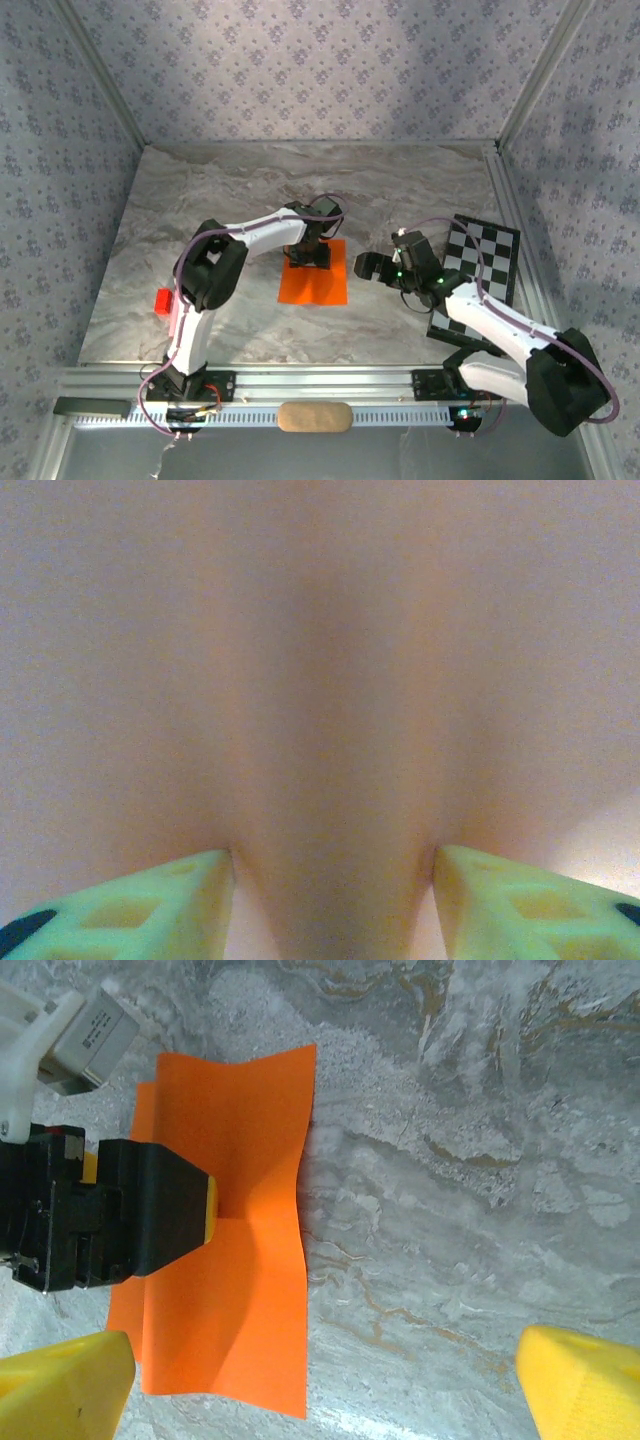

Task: Fold a paper plane with a square sheet of paper (pick it up from the middle)
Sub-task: First fold the square sheet of paper in half at the center of the table.

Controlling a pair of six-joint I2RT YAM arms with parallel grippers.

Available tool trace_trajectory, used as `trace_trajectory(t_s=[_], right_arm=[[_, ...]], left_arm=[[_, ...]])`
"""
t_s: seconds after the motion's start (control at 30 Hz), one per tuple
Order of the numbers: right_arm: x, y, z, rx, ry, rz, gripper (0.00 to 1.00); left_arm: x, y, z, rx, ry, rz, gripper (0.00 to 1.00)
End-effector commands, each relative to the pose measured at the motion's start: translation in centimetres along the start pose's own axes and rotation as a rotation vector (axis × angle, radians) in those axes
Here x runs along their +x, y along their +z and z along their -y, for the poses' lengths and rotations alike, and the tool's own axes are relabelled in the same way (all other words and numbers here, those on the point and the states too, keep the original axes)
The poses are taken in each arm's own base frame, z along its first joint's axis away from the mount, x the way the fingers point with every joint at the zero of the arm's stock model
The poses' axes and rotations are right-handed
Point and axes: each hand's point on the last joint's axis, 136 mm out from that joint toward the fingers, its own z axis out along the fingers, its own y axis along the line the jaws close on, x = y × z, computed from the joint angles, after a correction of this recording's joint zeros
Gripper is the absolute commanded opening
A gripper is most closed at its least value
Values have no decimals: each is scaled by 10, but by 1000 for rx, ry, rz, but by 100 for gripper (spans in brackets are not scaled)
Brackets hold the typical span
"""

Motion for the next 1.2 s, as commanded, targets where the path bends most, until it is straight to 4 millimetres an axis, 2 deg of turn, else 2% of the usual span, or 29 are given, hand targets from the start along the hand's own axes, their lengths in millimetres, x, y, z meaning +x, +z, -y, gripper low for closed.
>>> trace_trajectory(t_s=[0.0, 0.27, 0.47, 0.57, 0.77, 0.9, 1.17], right_arm=[[-2, -5, 4, 24, 12, 27, 100], [-6, -7, 6, 39, 39, 51, 100], [-18, -22, 14, 66, 64, 153, 100], [-23, -30, 16, 69, 49, 178, 100], [-32, -37, 24, 88, 91, 181, 100], [-35, -35, 21, 43, 125, 174, 100], [-35, -30, 4, -69, 147, 127, 99]], left_arm=[[-1, -11, 11, 64, 7, 39, 50], [-12, -37, 17, 141, -17, 129, 42], [-14, -56, 22, 221, -34, 141, 39], [-18, -75, 32, 340, -46, 163, 39], [-29, -113, 62, 733, -121, 176, 40], [-30, -116, 68, 836, -145, 156, 40], [-28, -84, 67, 845, -189, 116, 41]])
